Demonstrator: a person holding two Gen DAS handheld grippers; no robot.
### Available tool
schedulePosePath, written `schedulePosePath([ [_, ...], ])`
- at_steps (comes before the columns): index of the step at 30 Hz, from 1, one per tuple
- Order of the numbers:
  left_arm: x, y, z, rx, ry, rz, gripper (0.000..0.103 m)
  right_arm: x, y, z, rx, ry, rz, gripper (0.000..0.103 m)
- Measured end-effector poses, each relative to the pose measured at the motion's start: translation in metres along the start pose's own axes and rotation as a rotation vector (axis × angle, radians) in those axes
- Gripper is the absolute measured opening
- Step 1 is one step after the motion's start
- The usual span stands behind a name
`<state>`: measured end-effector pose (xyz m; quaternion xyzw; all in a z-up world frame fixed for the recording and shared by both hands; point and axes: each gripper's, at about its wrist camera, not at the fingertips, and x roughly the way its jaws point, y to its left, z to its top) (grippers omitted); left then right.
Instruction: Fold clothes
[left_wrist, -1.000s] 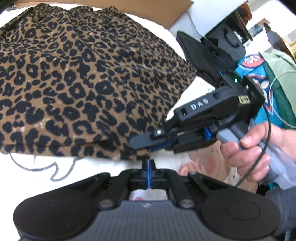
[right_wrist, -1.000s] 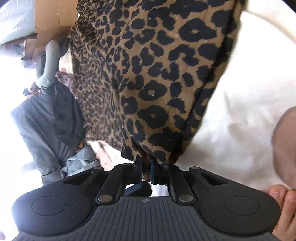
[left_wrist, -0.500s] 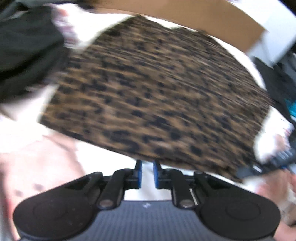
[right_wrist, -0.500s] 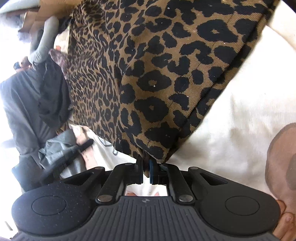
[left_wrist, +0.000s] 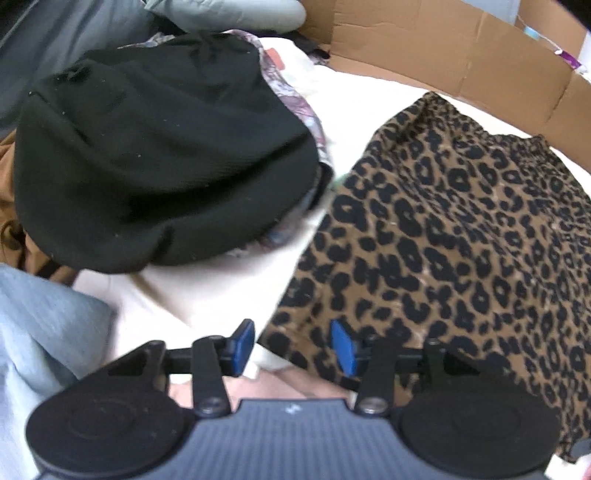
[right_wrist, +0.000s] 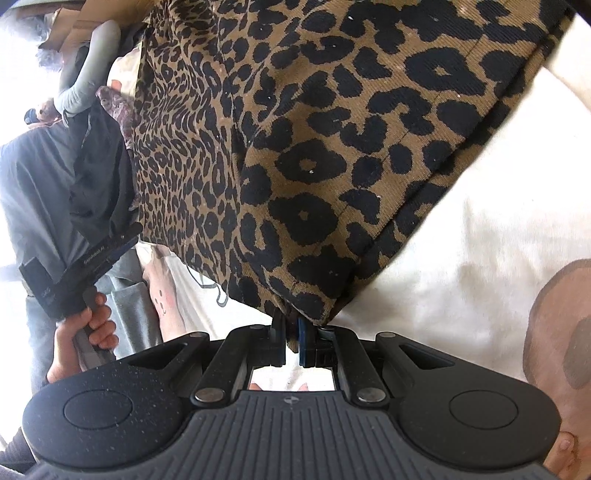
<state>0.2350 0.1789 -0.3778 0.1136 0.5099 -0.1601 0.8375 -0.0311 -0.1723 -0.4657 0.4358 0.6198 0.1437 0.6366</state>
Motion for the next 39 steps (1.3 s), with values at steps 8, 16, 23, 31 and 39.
schedulePosePath([
  [8,0.025,0.007,-0.005,-0.019,0.018,-0.015,0.054,0.0,0.0,0.0,-0.008,0.003,-0.013,0.003],
  [16,0.013,0.007,0.004,0.024,-0.01,-0.025,0.004,0.002,0.005,0.003,-0.024,0.016,-0.022,0.004],
  [23,-0.001,0.008,0.014,0.072,-0.034,-0.029,0.003,0.003,0.014,0.003,-0.064,0.04,-0.016,0.003],
  [31,-0.025,0.005,0.03,0.092,-0.076,-0.036,0.003,0.003,0.023,0.002,-0.101,0.058,0.016,0.002],
  [39,-0.046,0.013,0.034,0.07,-0.094,-0.043,0.003,0.0,0.026,0.002,-0.101,0.069,0.065,0.002],
])
